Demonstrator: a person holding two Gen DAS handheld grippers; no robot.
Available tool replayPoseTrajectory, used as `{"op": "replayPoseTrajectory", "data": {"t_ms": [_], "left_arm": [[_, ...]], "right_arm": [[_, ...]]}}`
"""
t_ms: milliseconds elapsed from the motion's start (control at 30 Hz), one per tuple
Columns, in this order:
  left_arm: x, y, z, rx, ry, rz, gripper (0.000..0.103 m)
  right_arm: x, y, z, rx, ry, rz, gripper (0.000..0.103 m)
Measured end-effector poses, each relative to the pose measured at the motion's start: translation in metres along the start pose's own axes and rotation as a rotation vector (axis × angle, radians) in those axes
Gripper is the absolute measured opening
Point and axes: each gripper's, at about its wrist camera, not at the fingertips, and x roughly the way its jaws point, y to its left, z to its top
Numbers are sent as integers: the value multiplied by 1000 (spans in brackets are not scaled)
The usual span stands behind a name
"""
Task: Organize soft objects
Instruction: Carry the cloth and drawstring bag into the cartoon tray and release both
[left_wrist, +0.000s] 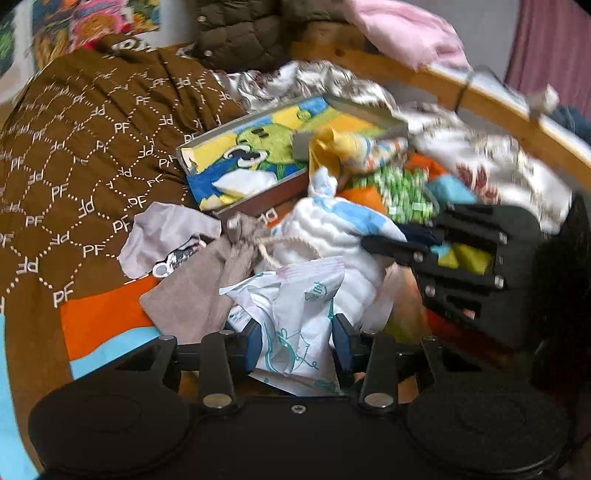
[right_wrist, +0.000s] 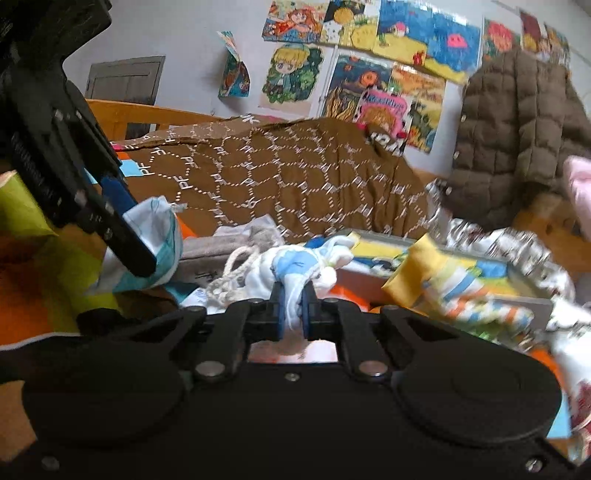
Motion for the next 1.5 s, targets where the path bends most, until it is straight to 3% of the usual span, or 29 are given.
{"op": "replayPoseTrajectory", "data": {"t_ms": [367,733,1000,1167,1267,1500], "left_arm": [[11,10,36,-51,-170,-50,42],[34,62,75,-165,-345,-36,42],[84,88,107,-267,-365,-14,42],[110,92,122,-288,-373,1,42],[130,96,127,-344,-352,7,42],[170,91,137,-325,-277,57,42]], "right_arm": [[-9,-12,22,-74,-60,-127,3],[17,-26,53,-133,-72,-265,3],[57,-57,94,-179,-85,-311,3],[91,-69,109,-140,-56,-302,3],[112,-74,113,-163,-31,-310,3],[145,-98,96,-115,77,-311,3]]}}
